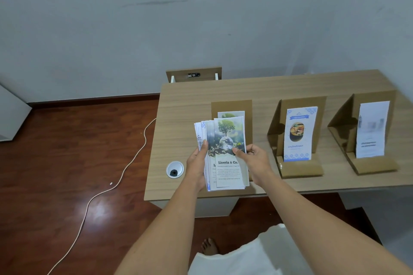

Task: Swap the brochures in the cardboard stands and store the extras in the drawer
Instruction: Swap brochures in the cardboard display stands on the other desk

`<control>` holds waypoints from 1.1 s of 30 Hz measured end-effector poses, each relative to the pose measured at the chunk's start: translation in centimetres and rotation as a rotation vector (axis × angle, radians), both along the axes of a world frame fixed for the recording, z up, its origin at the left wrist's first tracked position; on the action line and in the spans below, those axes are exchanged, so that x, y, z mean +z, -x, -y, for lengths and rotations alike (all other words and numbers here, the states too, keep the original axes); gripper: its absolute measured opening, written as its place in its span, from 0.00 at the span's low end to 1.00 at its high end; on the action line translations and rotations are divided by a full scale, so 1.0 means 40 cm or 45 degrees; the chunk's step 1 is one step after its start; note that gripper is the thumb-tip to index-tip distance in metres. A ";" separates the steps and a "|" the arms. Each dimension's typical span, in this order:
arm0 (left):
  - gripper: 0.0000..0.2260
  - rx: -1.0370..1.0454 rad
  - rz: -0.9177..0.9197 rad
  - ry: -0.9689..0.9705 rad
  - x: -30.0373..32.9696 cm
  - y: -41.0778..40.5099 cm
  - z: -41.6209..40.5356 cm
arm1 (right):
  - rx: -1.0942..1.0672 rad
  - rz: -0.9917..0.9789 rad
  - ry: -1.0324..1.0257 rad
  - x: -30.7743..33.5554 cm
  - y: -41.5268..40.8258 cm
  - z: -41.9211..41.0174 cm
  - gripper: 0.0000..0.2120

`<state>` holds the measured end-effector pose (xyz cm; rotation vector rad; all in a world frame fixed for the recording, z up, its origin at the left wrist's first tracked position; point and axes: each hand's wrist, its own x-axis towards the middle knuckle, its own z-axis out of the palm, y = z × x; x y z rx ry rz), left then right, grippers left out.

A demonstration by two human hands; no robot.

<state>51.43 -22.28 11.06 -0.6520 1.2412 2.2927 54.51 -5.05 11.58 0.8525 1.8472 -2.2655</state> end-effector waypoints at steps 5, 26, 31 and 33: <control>0.20 -0.007 0.022 -0.032 0.001 -0.016 -0.008 | 0.050 0.003 0.042 0.010 -0.003 -0.019 0.11; 0.24 -0.065 0.031 -0.127 0.022 -0.031 -0.026 | 0.167 0.065 0.189 0.055 -0.011 -0.068 0.07; 0.23 -0.005 0.050 -0.101 0.012 -0.022 -0.019 | 0.181 0.070 0.201 0.057 0.003 -0.062 0.09; 0.20 0.051 0.071 0.078 0.008 -0.017 -0.019 | 0.204 0.081 0.160 0.055 0.008 -0.058 0.11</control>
